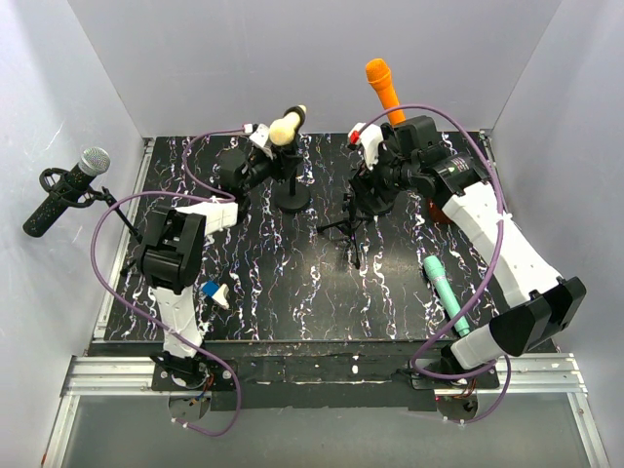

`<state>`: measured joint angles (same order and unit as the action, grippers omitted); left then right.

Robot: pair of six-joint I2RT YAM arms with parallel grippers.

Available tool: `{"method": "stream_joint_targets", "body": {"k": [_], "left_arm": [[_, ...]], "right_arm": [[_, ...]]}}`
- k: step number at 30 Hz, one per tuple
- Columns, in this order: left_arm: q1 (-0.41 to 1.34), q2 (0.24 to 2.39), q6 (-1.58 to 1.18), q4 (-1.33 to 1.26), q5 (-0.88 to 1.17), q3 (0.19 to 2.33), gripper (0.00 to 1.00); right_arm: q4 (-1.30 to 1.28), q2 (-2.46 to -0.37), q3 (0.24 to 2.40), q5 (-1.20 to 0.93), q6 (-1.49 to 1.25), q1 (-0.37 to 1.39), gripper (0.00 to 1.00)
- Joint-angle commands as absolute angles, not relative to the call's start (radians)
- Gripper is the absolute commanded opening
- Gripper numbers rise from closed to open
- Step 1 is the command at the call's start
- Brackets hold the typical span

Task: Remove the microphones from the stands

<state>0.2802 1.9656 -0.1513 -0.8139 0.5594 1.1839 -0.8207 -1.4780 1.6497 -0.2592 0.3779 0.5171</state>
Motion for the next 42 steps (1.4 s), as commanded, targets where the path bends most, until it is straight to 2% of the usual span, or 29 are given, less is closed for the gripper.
{"method": "stream_joint_targets", "body": {"k": [1,8,19,25,31,38,42], "left_arm": [[0.307,1.959,-0.132,-0.835,0.566,1.232,0.25],[0.292,1.869,-0.127,-0.775,0.569,1.177,0.00],[0.279,1.563,-0.178,-0.681,0.735,0.937,0.00],[0.288,1.410,-0.132,-0.627,0.810,0.780,0.00],[0.327,1.310,-0.071,-0.592,0.839,0.695,0.00],[0.336,1.255,-0.012,-0.532,0.894,0.657,0.00],[0.336,1.235,0.032,-0.505,0.904,0.646,0.00]], "right_arm": [[-0.833,-1.440,1.657,-0.256,0.382,0.512,0.76],[-0.762,-1.413,1.598,-0.261,0.385,0.512,0.75],[-0.713,-1.465,1.709,-0.393,0.472,0.531,0.74],[-0.672,-1.492,1.769,-0.489,0.610,0.592,0.77],[-0.680,-1.607,1.925,-0.495,0.664,0.679,0.78],[-0.856,-1.749,2.173,-0.623,0.768,0.750,0.78],[-0.968,-1.773,2.218,-0.666,0.856,0.791,0.75]]}}
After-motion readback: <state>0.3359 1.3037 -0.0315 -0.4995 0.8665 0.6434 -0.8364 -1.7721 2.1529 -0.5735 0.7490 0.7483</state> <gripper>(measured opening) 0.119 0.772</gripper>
